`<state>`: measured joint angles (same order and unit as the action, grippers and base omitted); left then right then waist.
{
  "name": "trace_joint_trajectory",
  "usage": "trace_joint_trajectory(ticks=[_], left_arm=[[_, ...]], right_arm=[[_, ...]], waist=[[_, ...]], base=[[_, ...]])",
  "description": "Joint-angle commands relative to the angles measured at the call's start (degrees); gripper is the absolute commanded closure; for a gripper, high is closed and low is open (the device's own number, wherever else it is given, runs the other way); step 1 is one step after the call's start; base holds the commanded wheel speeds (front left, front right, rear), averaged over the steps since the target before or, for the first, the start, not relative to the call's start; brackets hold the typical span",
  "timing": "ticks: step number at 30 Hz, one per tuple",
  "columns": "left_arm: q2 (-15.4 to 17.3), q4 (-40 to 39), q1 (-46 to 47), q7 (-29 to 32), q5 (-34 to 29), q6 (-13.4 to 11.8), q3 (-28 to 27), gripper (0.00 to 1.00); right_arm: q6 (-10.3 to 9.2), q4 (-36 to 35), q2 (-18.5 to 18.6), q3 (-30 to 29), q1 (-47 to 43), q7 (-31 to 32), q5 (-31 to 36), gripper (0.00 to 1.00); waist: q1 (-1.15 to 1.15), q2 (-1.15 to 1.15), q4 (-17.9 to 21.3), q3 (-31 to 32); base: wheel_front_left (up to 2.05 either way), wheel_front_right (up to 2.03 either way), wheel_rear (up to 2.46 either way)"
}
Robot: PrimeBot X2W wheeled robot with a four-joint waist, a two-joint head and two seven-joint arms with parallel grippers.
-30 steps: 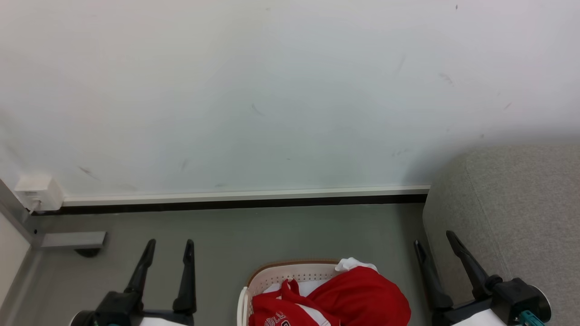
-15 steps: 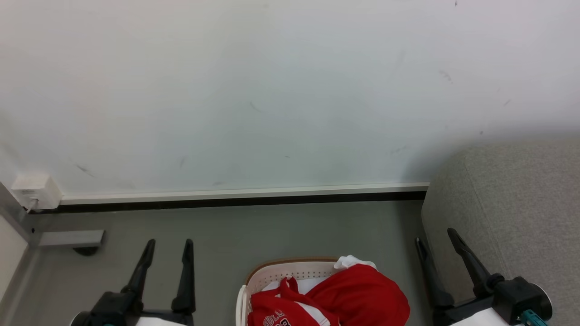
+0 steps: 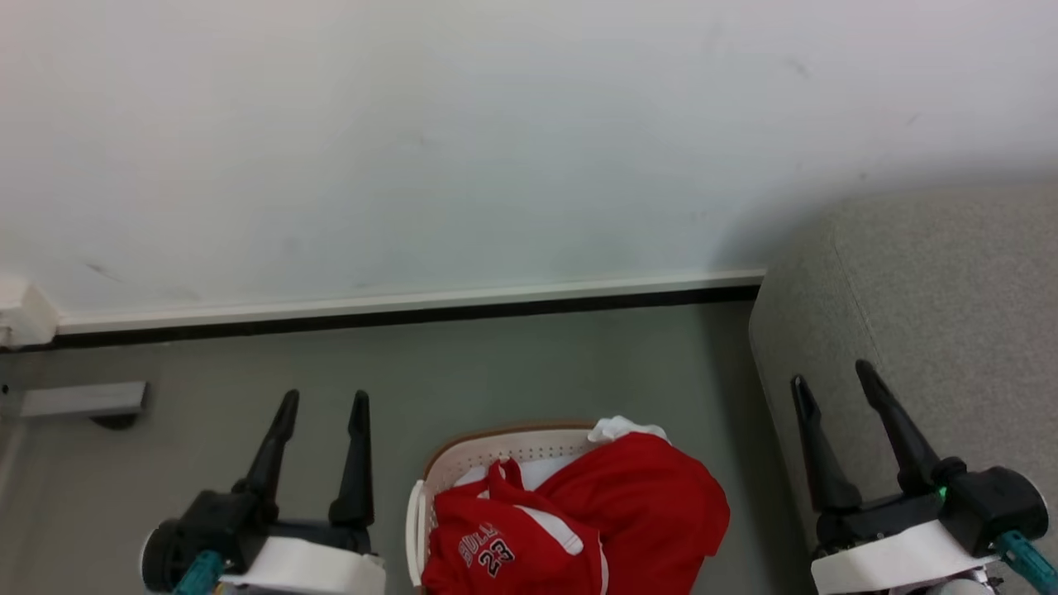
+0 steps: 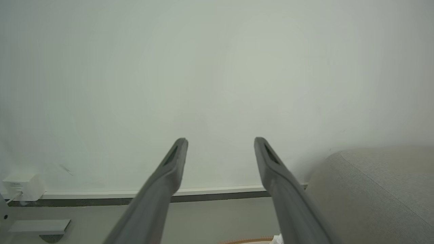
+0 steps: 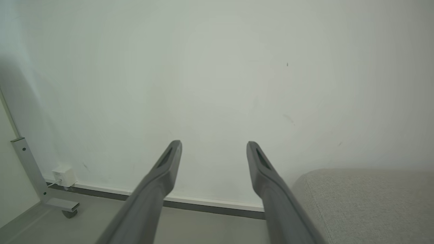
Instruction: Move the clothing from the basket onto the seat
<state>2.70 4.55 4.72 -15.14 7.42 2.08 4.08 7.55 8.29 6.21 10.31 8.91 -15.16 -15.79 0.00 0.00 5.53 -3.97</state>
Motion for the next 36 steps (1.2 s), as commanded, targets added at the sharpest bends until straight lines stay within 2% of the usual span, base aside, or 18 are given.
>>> trace_joint_trajectory(ticks=[1,10,19,28,36], left_arm=[[0.4,0.0,1.1,0.0,-0.5,0.3,0.0,0.00],[0.5,4.4,8.7,0.0,-1.7,2.5,1.6,0.00],[2.8,16.1,17.6,0.1,-3.2,4.4,4.5,0.00],[5.9,31.4,27.8,7.0,-2.6,5.2,9.0,0.00],[8.7,42.9,35.2,13.6,-2.9,5.4,12.7,0.00]], right_arm=[[-0.12,-0.5,0.1,-0.4,0.6,0.0,0.5,0.00],[-0.12,-3.5,-1.3,-2.7,4.8,0.0,0.8,0.00],[-0.12,-6.9,-2.6,-5.8,9.1,0.0,0.1,0.00],[-0.12,-9.3,-3.3,-6.6,12.5,0.0,-1.6,0.00],[-0.12,-11.2,-3.4,-6.9,14.1,0.0,-6.6,0.00]], waist=[[0.00,0.00,1.3,-3.0],[0.00,0.00,5.7,-12.8],[0.00,0.00,10.4,-21.4],[0.00,0.00,15.3,-29.0],[0.00,0.00,18.5,-35.4]], base=[[0.00,0.00,0.00],[0.00,0.00,0.00],[0.00,0.00,0.00],[0.00,0.00,0.00],[0.00,0.00,0.00]])
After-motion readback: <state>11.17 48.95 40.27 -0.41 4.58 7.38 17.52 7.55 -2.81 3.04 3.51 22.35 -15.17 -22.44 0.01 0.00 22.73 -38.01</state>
